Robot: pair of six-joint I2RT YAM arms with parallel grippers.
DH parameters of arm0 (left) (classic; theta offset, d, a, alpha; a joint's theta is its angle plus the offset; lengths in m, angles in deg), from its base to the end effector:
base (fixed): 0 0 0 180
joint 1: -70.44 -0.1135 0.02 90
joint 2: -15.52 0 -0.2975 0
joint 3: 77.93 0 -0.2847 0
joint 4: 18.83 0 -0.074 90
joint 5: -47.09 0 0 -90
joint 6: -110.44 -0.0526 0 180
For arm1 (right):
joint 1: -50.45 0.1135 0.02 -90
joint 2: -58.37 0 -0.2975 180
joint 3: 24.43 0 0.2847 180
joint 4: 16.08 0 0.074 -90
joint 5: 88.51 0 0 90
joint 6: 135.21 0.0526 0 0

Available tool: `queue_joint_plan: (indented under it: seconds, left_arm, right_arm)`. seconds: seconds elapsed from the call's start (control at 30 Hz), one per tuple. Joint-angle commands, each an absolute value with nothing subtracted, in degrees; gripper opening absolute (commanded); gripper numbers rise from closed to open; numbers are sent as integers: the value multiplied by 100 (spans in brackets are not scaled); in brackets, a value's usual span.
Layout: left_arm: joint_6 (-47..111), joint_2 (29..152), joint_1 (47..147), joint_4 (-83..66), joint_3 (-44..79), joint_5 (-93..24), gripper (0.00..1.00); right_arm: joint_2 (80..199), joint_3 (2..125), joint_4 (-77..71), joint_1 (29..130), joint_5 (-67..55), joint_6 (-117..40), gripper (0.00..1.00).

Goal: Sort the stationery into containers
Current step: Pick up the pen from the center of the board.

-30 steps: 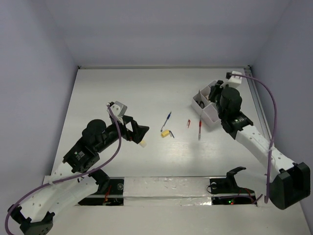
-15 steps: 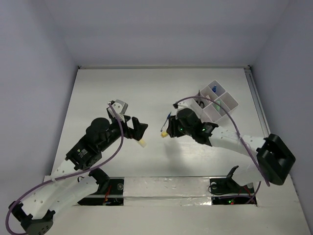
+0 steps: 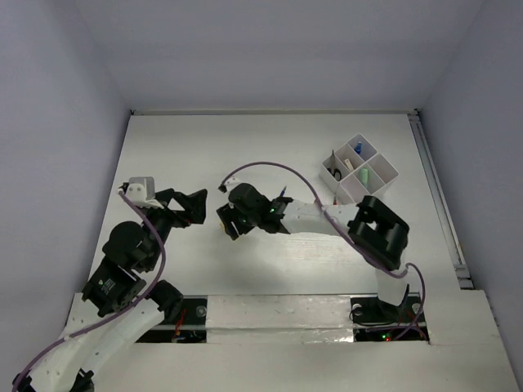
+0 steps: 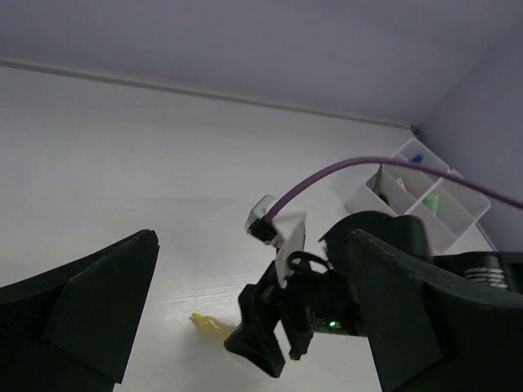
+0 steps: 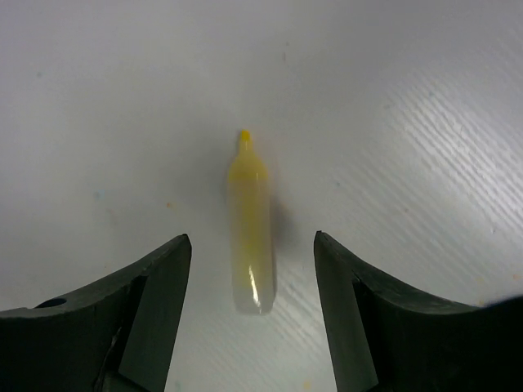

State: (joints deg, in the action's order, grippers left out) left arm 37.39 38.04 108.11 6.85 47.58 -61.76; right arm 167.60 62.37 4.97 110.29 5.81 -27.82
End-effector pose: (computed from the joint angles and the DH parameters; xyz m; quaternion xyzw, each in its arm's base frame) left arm 0.0972 -0.0536 0.3917 -0.0016 0.6694 -0.2400 0.7030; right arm 0.2410 0.4069 0.1988 -0.3185 0.8612 0.2192 0.3300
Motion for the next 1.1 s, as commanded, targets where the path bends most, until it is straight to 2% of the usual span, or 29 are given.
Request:
queue_joint_plan:
  seconds: [0.0,0.23,0.27,0.43,0.47,0.5,0.53,0.57,0.63,0.8,0.87,0.93,1.0,1.07]
  left_arm:
    - [3863,3539,10736,511,4736,-6664,99]
    - [3863,3512,10683,520,4736,-6646,99]
    - [3880,3521,10683,528,4719,-6646,99]
    - [3995,3424,10683,494,4736,-6594,99]
    - [4012,3407,10683,459,4762,-6541,99]
    - [4047,3407,10683,450,4771,-6514,99]
    - [4056,3407,10683,441,4780,-6479,99]
    - [4048,3450,10683,432,4789,-6427,99]
    - [4039,3520,10630,458,4772,-6339,99]
    - [3925,3767,10630,362,4780,-5795,99]
    - [3863,3802,10577,283,4833,-5523,91]
    - [3828,3846,10577,204,4859,-5338,86]
    - [3793,3977,10577,134,4868,-4969,74]
    - [3758,4153,10577,63,4886,-4539,68]
  right_arm:
    - [17490,7172,1321,11179,1071,-3202,68]
    - [18396,8115,1989,11338,1520,-3326,67]
    - [18458,8186,2121,11338,1581,-3317,61]
    - [18669,8450,2376,11391,1766,-3177,49]
    - [18687,8477,2412,11391,1758,-3150,44]
    - [18687,8512,2447,11391,1749,-3115,31]
    - [18678,8529,2464,11391,1758,-3054,25]
    - [18626,8521,2438,11391,1758,-3027,10]
    - [18547,8512,2333,11391,1888,-2957,0]
    - [17688,8188,1553,11260,2162,-2658,0]
    - [17353,7915,1323,11181,2293,-2474,0]
    - [16810,7696,937,11101,2442,-2325,0]
    - [16448,7379,595,10978,2530,-2228,0]
    - [15990,7151,383,10978,2654,-2139,0]
